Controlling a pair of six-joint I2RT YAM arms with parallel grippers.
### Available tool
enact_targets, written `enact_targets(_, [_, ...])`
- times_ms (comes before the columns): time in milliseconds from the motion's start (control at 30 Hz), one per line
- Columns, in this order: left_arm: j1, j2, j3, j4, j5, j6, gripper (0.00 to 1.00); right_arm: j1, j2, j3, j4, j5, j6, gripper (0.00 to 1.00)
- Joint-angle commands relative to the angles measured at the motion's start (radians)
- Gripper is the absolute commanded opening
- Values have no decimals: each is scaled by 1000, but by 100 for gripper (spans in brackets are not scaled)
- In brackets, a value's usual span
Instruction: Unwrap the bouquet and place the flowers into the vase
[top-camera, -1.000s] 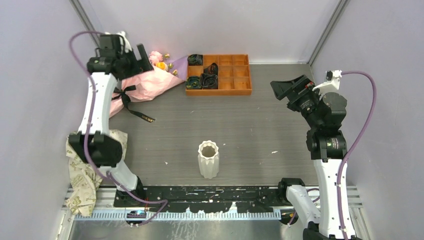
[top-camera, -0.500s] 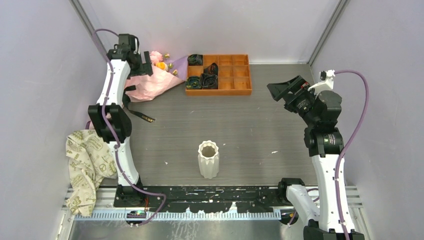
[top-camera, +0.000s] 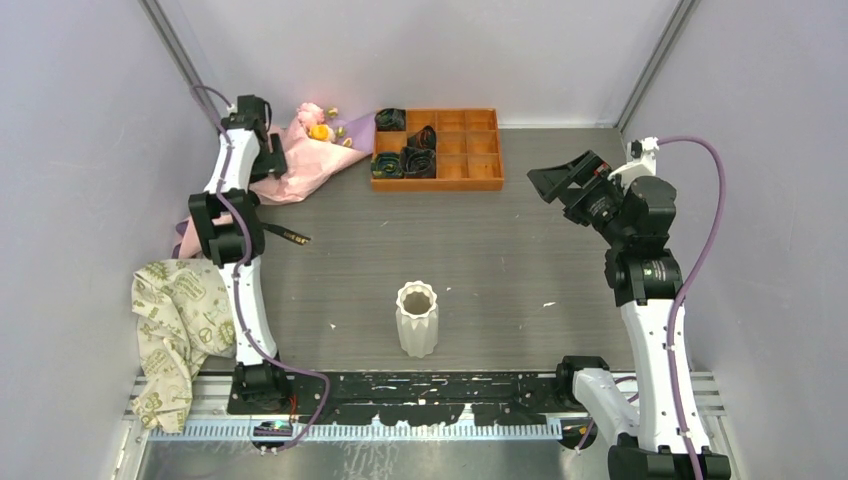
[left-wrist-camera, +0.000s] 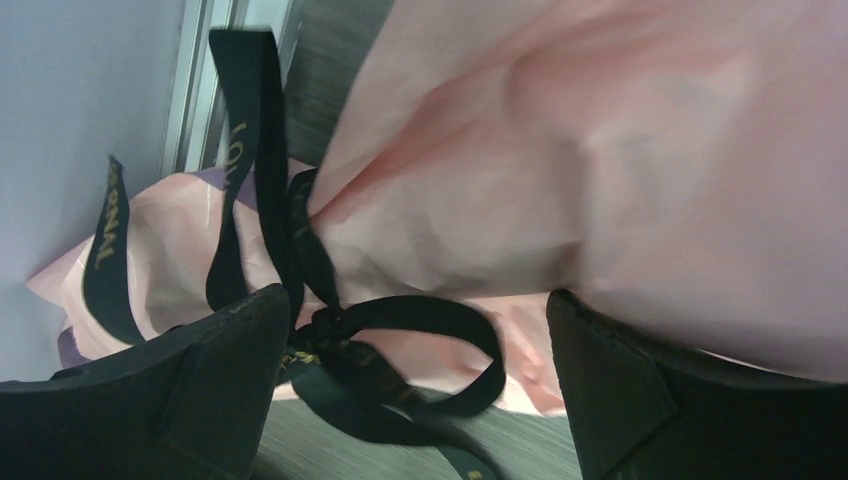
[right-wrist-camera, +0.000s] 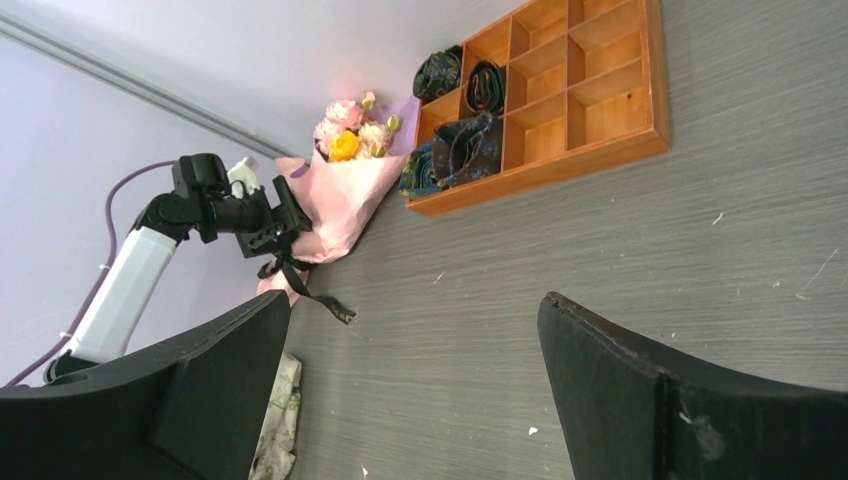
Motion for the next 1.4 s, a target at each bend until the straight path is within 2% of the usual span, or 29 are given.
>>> enact_targets(0, [36,-26,-36,67,-39,-45,100,6,-8,-15,59,-45,10,99])
enact_targets(133, [35,29,-22,5,-8,-82,99,6,-4,-15,52,-43,13,100])
enact_targets(267, [29,24,-149,14,82,-133,85,6,-2,-12,57,-42,21,99])
enact_targets(367, [6,-4,-269,74,94,-154,60,6,-4,-10,52,-39,22,99])
enact_targets(500, [-38,-11,-316,87,118,-161,33,6,-11,-11,45,-32,24,99])
enact_targets(533, [-51,-11,-316,83,117,-160,16,6,-13,-12,45,-30,26,99])
enact_targets(567, [-62,-10,-310,75,113,-162,4,6,-17,-12,44,-28,28,100])
enact_targets(600, [-73,-12,-305,68,109,-164,0,6,-18,-12,44,-25,28,99])
enact_targets(833, [-146,-142,-283,39,126,-175,0,6,-33,-12,38,-15,31,99])
enact_targets(1133, [-234,-526,-329,-2,214,-327,0,6,-47,-25,42,-22,39,99])
enact_targets(1233, [-263,-652,-420,40,285,-419,0,6,-48,-28,45,-38,45,100])
enact_targets(1367, [-338,-779,-549,85,283,-488,0,6,-63,-23,17,-51,31,99])
